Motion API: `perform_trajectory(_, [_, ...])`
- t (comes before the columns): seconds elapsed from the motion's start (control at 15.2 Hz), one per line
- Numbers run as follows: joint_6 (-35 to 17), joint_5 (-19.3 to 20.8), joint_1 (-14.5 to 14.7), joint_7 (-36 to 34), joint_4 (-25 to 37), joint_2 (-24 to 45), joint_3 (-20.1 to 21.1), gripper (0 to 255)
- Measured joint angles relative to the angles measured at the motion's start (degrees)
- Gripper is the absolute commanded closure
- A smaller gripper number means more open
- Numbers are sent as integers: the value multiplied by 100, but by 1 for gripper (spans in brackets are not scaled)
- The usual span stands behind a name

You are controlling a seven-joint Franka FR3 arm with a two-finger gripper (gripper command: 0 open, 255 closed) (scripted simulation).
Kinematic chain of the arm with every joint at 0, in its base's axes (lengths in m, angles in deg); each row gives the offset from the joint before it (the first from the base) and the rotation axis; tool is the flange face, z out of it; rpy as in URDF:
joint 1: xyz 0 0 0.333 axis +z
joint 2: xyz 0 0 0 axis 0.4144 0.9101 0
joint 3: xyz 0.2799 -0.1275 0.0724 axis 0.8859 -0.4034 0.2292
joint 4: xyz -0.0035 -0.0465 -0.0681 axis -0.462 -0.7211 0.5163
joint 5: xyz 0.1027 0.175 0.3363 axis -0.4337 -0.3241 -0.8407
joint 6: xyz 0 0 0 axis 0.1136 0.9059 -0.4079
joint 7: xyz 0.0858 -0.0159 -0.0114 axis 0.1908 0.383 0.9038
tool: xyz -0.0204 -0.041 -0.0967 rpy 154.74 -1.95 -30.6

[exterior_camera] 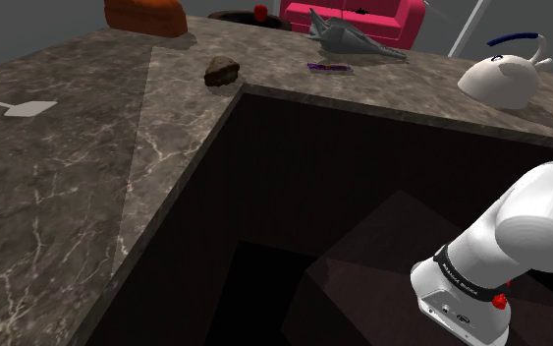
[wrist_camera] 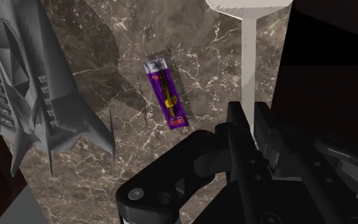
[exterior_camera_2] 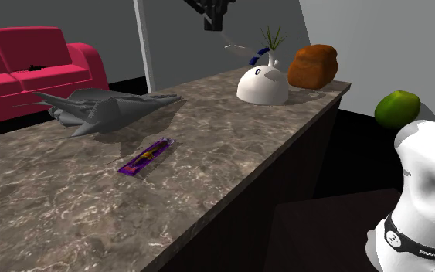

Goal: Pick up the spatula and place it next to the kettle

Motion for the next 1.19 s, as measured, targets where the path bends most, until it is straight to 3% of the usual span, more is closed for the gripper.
perform_trajectory(0.13, [-59, 59, -114, 258, -219, -161, -128, 255])
perform_trajectory(0.86, [117, 83, -848, 1943, -102, -144, -1087, 255])
perform_trajectory(1.19, [-160, 167, -920, 2124, -520, -297, -1161, 255])
